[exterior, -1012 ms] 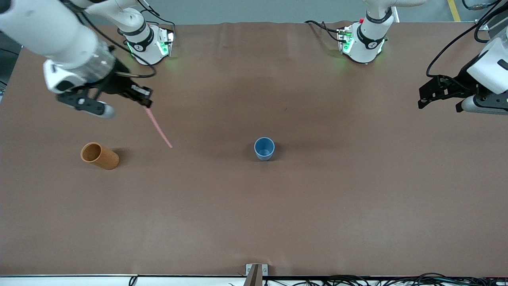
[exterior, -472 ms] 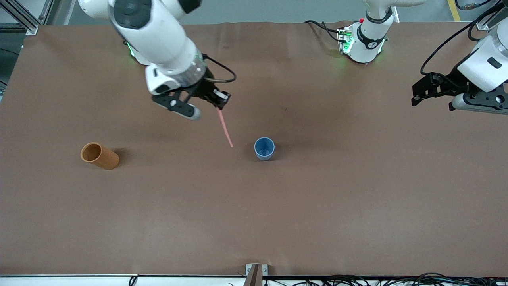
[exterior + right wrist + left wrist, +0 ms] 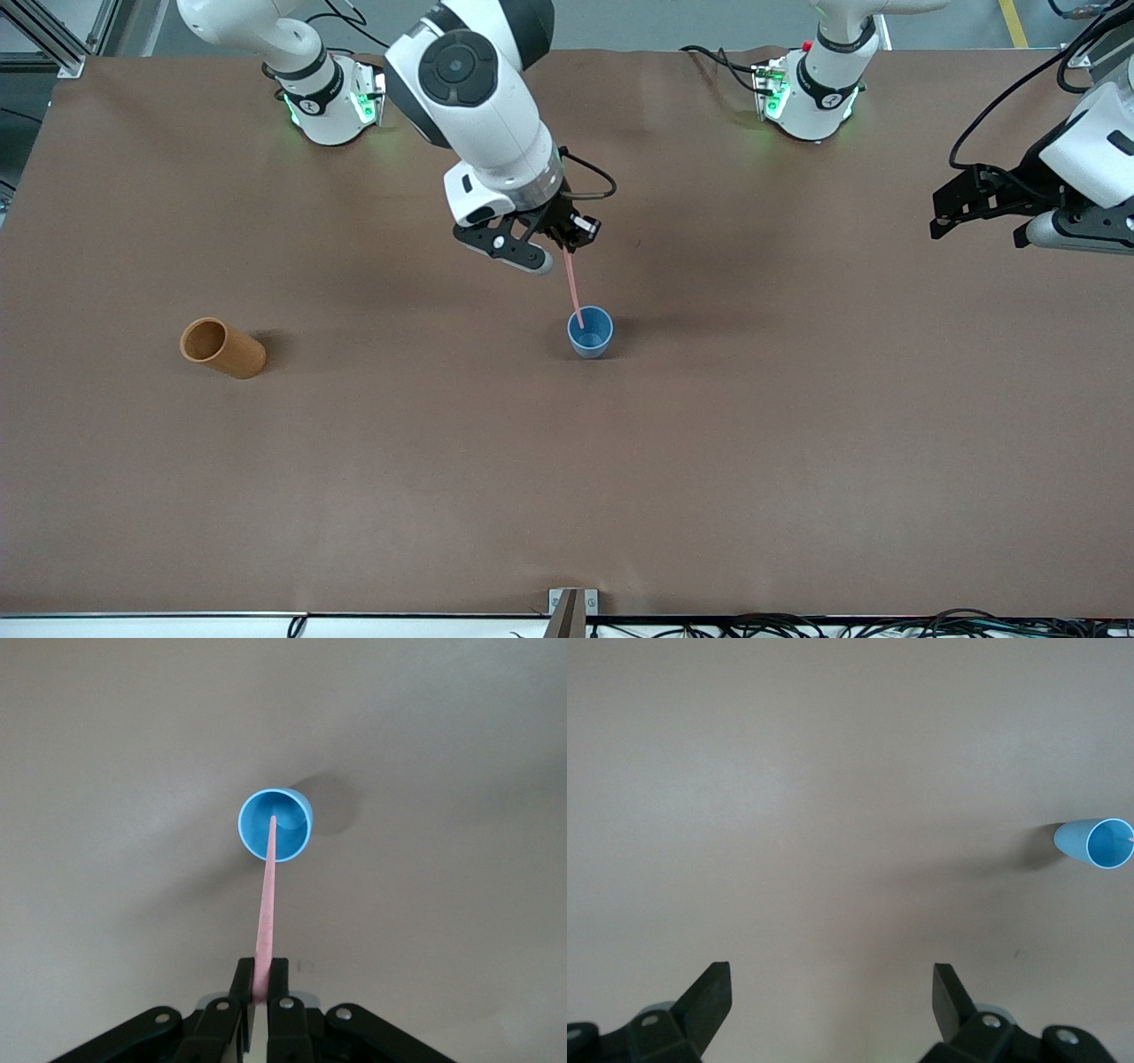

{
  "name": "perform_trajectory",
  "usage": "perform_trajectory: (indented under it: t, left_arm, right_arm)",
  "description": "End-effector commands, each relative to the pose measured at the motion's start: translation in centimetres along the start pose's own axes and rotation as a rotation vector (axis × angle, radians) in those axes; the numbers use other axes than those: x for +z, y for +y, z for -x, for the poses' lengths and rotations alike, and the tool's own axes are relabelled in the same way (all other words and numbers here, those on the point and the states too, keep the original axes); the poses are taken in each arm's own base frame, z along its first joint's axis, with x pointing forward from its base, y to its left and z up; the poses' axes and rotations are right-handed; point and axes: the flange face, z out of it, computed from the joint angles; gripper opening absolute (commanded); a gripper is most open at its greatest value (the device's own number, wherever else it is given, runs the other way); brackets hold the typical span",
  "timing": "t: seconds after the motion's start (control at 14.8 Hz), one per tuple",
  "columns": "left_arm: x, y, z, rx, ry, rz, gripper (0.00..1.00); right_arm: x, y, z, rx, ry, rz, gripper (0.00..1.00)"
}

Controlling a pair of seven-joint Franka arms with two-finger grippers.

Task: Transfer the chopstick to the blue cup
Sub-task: 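Lower the pink chopstick into the blue cup with the right gripper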

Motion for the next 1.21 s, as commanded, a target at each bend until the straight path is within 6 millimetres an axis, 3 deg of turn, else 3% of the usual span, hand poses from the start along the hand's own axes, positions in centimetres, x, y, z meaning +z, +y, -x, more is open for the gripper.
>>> perform_trajectory:
  t: [0.0,0.13,0.47,0.67,0.81,0.94,1.01,1.15]
  left_arm:
    - [-1.0,0.2,0.5,-0.002,0.011,0.016,1.00]
    - [-1.1,0.5,0.8,0.005,0.002,0.004,1.00]
    - [-0.7,0.4,0.7,0.006,-0.010,0.001,1.00]
    - [-0.6,0.4,0.7,0.015,-0.013,0.003,1.00]
    - [-0.7,0.6,0.7,0.017,-0.010,0.001,1.00]
    - [-0.6,0.5,0.6,0.015,-0.006,0.001,1.00]
    - [-0.5,0.6,0.5,0.015,-0.001,0.002,1.00]
    - [-0.6,0.6,0.4,0.009,0.000,0.002,1.00]
  right_arm:
    - [0.9,-0.4,0.2,0.009,-0.008,-0.003,0.02]
    - [2.2,-0.8,0.3,0.003,0.002,-0.010,0.03]
    - [8.1,-0.9,0.1,-0.011,0.021,0.044,0.10]
    - [9.1,-1.0,-0.2,-0.008,0.020,0.045,0.20]
    - [8.9,-0.9,-0.4,-0.012,0.022,0.044,0.38]
    - [8.3,-0.7,-1.2,-0.015,0.026,0.042,0.87]
    - [7.4,-0.5,-1.7,-0.024,0.032,0.036,0.96]
    - [4.0,0.8,-3.5,-0.028,0.040,0.042,1.00]
